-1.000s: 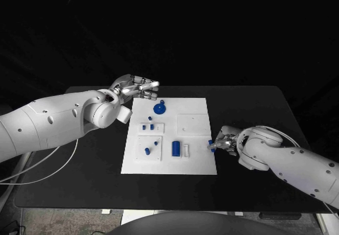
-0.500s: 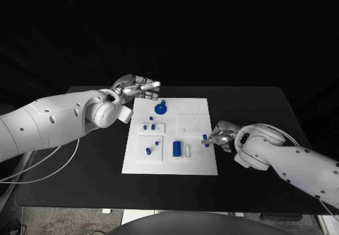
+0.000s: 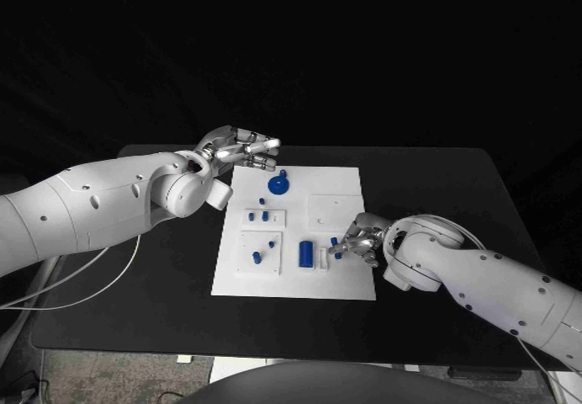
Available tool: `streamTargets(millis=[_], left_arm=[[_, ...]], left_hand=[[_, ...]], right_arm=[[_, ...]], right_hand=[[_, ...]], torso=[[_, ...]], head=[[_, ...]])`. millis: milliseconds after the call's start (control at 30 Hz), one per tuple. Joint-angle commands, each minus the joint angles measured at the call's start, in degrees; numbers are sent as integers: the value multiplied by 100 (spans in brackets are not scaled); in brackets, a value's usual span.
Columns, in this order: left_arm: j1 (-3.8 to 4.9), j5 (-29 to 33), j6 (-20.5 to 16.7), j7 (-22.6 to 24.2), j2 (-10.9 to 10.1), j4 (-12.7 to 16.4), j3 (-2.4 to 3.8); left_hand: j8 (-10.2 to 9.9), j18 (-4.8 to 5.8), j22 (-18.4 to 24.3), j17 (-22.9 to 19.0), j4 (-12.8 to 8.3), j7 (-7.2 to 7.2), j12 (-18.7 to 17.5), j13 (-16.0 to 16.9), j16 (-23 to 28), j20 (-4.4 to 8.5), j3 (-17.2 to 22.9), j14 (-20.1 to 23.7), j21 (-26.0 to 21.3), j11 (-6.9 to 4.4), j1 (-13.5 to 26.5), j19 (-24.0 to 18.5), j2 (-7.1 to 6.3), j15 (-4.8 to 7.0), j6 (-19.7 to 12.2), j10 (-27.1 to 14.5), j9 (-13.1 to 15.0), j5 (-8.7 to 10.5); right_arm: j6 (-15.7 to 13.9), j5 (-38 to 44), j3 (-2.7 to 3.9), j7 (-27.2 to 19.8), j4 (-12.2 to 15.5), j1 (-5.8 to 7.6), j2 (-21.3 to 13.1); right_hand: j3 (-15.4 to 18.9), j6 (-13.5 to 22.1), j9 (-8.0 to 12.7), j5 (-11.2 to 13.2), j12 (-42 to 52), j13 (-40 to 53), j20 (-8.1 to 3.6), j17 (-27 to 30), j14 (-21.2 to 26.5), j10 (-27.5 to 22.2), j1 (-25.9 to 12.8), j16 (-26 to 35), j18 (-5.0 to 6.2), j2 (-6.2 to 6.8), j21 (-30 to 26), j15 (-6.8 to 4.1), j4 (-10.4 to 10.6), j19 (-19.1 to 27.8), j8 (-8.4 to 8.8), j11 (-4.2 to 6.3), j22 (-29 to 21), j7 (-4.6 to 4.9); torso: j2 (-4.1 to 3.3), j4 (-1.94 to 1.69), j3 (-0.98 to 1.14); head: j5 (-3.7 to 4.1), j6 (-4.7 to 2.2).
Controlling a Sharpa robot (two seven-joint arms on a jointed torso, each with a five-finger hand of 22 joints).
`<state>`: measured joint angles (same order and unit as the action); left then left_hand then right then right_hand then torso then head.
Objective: Assemble the parts on the task board
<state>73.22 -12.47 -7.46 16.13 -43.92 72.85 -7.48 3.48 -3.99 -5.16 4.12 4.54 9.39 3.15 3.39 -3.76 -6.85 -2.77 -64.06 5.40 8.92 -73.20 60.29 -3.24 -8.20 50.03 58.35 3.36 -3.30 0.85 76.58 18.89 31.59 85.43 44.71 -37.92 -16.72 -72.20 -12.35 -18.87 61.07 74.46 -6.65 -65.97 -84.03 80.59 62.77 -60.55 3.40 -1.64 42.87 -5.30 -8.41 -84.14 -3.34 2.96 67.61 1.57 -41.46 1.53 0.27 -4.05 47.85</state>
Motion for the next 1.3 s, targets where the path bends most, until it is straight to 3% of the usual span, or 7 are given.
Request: streamTargets(millis=[33, 467, 1300], left_arm=[[2, -35, 98, 49, 19, 19, 4], [2, -37, 155, 5, 93, 2, 4], [2, -52, 155, -21, 114, -8, 4]], left_hand=[[-7, -48, 6, 1, -30, -4, 21, -2, 28, -41, 3, 33, 13, -2, 1, -18, 50, 13, -2, -37, -6, 4], [-7, -47, 7, 1, -33, -6, 21, -2, 29, -41, 4, 33, 12, -4, 3, -20, 56, 12, -1, -36, -6, -2], [-8, -48, 8, 3, -42, -1, 21, -2, 28, -43, -7, 32, 16, 1, 19, -22, 72, 12, -10, -44, -6, -1]], right_arm=[[352, -48, -22, 56, -98, -5, 90], [392, 23, -143, 154, -367, -6, 357], [375, 137, -186, 89, -630, -6, 586]], right_hand=[[-472, -53, 7, -2, 35, 9, -26, 20, 22, 42, -6, 35, 19, -26, -54, -33, -539, -276, -36, 21, -16, -9], [-378, -87, 16, 3, 46, 23, -34, 43, 23, 52, -30, 48, 7, -45, -75, -41, -495, -277, -37, 36, -33, -30], [-198, -86, 36, 130, 25, 22, -45, 65, 27, 51, -17, 58, 3, -54, -90, -50, -424, -275, -36, 43, -55, -50]], torso=[[-1, 6, 6], [3, 16, 18], [5, 15, 9]], head=[[-28, 3], [-58, 7], [-119, 16]])
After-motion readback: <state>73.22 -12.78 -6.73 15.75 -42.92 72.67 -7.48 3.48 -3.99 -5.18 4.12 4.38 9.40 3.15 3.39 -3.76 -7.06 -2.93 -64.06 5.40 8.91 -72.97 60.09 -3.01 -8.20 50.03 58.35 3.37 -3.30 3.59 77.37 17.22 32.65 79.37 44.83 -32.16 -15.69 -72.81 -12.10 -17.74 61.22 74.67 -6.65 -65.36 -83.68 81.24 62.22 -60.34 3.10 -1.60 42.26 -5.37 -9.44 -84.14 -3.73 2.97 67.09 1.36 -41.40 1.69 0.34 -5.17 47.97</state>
